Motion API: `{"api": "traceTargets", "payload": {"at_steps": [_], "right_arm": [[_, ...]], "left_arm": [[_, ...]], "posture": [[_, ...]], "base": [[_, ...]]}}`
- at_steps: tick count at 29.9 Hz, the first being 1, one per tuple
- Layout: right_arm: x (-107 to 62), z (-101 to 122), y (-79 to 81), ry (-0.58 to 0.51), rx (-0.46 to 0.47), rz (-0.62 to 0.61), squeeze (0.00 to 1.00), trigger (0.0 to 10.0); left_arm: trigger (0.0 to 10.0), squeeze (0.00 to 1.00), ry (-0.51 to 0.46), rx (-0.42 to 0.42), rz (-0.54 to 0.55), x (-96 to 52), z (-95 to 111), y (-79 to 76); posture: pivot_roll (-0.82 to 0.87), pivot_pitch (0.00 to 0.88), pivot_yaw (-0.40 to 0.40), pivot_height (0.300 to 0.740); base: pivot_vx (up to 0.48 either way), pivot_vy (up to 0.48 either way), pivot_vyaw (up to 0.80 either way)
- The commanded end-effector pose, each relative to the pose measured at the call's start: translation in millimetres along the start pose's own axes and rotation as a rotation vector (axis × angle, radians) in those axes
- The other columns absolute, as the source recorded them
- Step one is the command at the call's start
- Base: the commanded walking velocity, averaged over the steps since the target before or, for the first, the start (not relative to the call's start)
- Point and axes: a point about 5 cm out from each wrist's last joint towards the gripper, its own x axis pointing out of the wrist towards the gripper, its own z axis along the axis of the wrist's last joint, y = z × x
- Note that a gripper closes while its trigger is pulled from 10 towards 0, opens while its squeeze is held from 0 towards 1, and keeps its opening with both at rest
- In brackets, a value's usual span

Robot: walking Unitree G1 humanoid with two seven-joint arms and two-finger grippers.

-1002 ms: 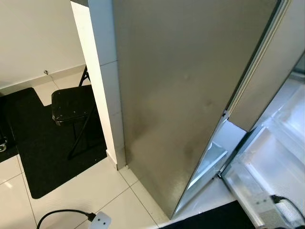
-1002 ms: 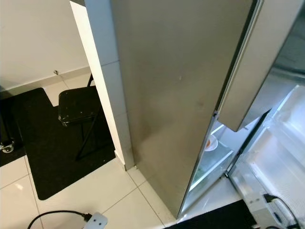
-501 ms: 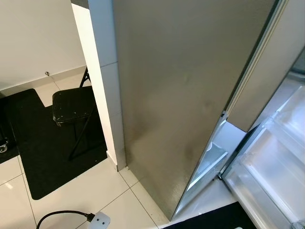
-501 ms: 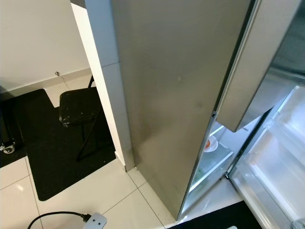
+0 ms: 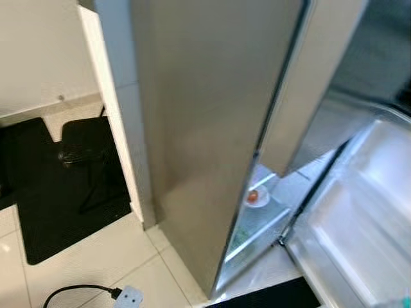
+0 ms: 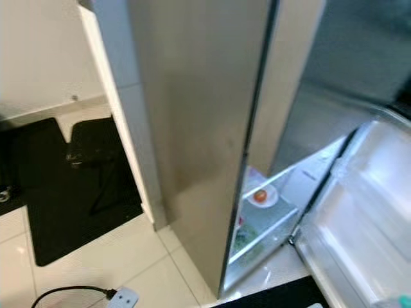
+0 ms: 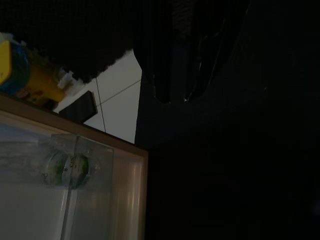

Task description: Restocking fridge

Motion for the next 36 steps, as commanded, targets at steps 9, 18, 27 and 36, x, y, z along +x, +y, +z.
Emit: {"api": "traceTargets", "payload": {"at_steps": [9, 18, 27, 36], "right_arm": [[1.1, 6.1, -2.0, -0.025, 0.010, 0.005, 0.00, 10.0], [3.0, 24.6, -9.3, -0.122, 0.058, -0.016, 0.00, 10.0], [3.8, 69.6, -51.0, -0.337, 0.199, -0.112, 0.00, 10.0], [1.8, 98.6, -64.5, -0.446, 0.175, -0.102, 0.00, 10.0]], "left_arm": [[10.0, 0.00, 0.013, -0.009, -0.111, 2.7, -4.3, -29.4], [10.0, 0.00, 0.009, -0.012, -0.104, 2.9, -3.7, -29.7], [10.0, 0.00, 0.008, -0.014, -0.105, 2.8, -3.9, -29.8], [10.0, 0.00, 0.007, -0.014, -0.109, 3.3, -3.2, -32.5]], "posture": [[0.01, 0.048, -0.035, 0.740], [0.01, 0.048, -0.035, 0.740], [0.01, 0.051, -0.037, 0.740], [0.01, 0.045, -0.047, 0.740]], "base": [[0.000, -0.427, 0.00], [0.000, -0.253, 0.00], [0.000, 0.000, 0.00], [0.000, 0.000, 0.00]]}}
